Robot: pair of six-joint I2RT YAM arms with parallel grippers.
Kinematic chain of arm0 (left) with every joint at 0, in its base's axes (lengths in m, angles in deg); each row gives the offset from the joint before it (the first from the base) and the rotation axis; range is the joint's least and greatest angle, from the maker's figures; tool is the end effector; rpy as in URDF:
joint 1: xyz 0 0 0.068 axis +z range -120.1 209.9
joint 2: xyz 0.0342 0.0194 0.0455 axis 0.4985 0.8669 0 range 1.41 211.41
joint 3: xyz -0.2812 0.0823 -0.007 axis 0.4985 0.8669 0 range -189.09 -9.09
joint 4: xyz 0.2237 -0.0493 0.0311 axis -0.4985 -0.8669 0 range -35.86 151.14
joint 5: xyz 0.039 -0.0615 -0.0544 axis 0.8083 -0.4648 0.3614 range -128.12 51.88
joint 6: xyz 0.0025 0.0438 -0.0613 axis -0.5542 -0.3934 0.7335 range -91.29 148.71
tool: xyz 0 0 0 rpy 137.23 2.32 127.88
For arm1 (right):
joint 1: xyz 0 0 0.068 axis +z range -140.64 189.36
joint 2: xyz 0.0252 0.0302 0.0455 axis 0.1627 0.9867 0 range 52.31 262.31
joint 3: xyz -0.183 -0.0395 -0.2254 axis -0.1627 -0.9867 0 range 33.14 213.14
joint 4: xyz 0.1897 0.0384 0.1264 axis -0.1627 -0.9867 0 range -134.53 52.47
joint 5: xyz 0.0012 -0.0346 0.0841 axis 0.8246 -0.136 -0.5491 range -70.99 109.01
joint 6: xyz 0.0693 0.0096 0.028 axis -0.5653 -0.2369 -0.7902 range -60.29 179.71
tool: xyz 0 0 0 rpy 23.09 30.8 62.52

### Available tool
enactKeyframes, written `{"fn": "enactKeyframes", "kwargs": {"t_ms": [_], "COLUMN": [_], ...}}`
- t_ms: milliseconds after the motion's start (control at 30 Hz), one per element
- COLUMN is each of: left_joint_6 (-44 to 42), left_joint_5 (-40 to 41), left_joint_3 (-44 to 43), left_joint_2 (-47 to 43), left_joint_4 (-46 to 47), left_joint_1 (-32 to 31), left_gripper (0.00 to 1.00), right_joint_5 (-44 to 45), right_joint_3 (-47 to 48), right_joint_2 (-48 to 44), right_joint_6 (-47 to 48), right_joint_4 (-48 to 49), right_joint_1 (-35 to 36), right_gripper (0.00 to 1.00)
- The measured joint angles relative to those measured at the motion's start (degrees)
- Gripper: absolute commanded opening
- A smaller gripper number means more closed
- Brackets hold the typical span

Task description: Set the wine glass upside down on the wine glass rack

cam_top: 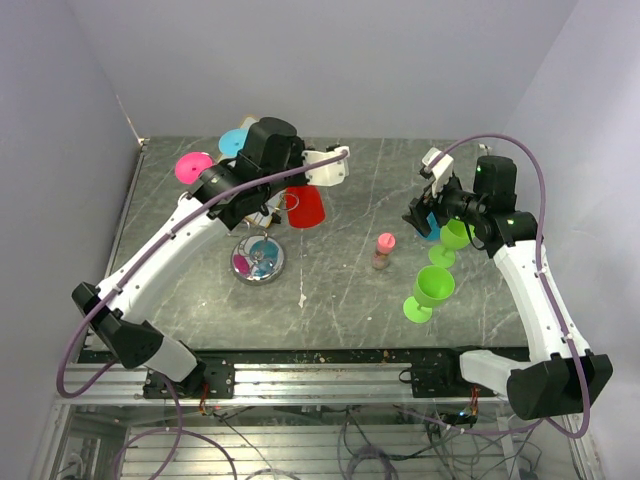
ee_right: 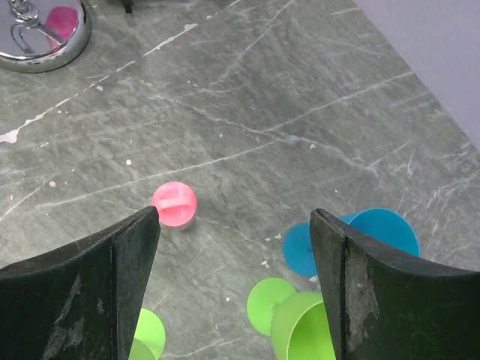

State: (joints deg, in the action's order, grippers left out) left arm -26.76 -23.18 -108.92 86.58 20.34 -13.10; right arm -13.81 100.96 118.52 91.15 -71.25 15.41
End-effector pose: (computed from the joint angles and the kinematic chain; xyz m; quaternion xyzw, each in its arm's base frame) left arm 0.2363 -0.1981 0.4495 0.5924 0.6015 0.1667 0.5094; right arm 0.2187 0.0578 0.3723 -0.3992 0.7510 0.1391 0.5072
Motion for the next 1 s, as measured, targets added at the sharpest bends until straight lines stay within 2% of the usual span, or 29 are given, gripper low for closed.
{"fn": "enactKeyframes", "kwargs": {"t_ms": [333, 1000], "left_joint_6": [1.18, 2.12], "left_joint_5": [4.0, 10.58], "left_joint_3": [0.0, 0.26], "left_joint_2": [0.76, 2.27], "left_joint_4": [4.04, 3.98], "left_joint_1": [-0.22, -0.24], "left_gripper": [0.09, 0.12], "right_joint_5": [-0.22, -0.39], "right_joint_3": [0.0, 0.0], "right_joint_2": [0.0, 0.04], "right_joint_6": [-0.42, -0.57], "right_joint_4": [-0.04, -0.04], "right_joint_1": [0.0, 0.0], "right_gripper": [0.81, 0.82]}}
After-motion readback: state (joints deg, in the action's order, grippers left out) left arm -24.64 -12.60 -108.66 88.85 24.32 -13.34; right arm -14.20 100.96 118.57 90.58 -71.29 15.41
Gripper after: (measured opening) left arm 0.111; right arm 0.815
